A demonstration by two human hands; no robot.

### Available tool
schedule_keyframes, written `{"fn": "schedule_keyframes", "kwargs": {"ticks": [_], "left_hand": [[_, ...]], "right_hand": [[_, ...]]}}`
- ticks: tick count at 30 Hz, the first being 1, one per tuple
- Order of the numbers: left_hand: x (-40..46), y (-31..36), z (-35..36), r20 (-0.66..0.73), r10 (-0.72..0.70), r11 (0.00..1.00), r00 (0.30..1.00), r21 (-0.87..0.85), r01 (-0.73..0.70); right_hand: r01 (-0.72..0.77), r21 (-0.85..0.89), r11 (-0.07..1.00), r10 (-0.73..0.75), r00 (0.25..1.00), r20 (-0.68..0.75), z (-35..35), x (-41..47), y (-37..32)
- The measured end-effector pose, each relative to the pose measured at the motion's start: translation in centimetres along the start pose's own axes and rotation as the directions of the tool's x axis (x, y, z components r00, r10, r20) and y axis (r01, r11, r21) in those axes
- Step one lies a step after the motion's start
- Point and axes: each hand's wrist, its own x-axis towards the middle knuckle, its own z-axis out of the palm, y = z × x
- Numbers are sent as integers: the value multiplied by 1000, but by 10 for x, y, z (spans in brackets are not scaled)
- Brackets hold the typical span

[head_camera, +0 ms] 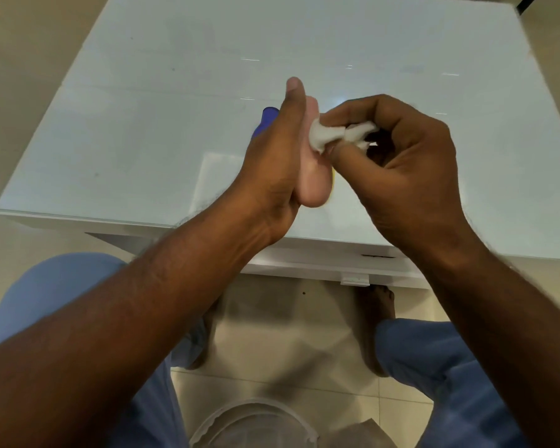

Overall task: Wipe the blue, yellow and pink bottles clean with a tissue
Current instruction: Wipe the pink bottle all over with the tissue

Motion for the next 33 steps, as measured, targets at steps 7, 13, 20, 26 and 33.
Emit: {"fn": "schedule_keyframes", "kwargs": {"ticks": [7, 13, 20, 26, 33], "left_hand": [[7, -7, -5, 37, 1, 1000, 999, 25, -2], [14, -7, -11, 10, -4, 1000, 1000, 25, 4], [12, -6, -8, 77, -27, 1000, 997, 7, 27], [9, -1, -11, 52, 36, 998, 998, 41, -38], [5, -2, -5, 120, -50, 999, 992, -5, 51]], "right_hand": [[99, -107, 989, -97, 995, 23, -3, -1, -1], [148, -135, 980, -148, 989, 11, -2, -1, -1], [226, -198, 954, -202, 970, 137, 4, -6, 1], [244, -196, 950, -224, 967, 118, 7, -9, -3], [249, -206, 946, -230, 967, 111, 12, -17, -7]]}}
